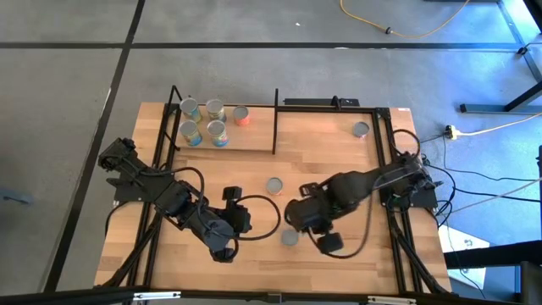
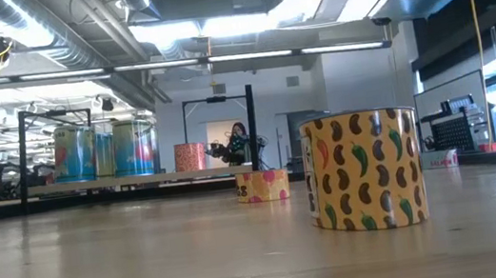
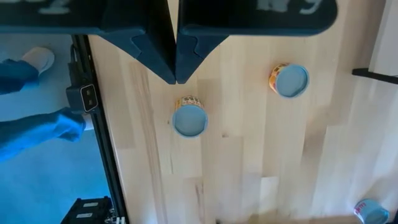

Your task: Pick and place cans onto a shelf

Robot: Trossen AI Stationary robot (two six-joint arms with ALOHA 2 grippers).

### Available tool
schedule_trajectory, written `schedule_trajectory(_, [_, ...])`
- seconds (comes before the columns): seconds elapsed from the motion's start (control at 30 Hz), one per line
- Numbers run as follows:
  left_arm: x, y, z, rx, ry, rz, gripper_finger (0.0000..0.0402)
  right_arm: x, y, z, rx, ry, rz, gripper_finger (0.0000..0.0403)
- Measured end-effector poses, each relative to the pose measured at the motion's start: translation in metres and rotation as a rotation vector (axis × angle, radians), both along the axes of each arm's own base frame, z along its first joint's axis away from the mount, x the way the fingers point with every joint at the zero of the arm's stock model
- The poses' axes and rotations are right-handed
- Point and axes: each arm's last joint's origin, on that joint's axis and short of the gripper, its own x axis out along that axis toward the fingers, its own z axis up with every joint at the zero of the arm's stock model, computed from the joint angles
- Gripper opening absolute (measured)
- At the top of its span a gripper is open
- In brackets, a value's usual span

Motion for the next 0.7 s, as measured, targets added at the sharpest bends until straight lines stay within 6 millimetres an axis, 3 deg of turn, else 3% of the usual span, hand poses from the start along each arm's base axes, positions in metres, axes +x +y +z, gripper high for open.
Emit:
schedule_trajectory(0.2, [0.001,0.001,0.000,-0.006,-0.001,0.010,0.0006,-0.030,0.018,0.045,0.070,-0.150,0.035,0.0060])
schedule_trajectory(0.47, [0.004,0.003,0.000,-0.047,-0.009,0.059,0.0051,-0.082,0.022,0.084,0.083,-0.285,-0.029,0.0060])
schedule_trajectory(0.7, [0.031,-0.005,-0.024,0.100,-0.025,-0.013,0.0059,-0.125,0.018,0.111,0.127,-0.388,-0.048,0.0060])
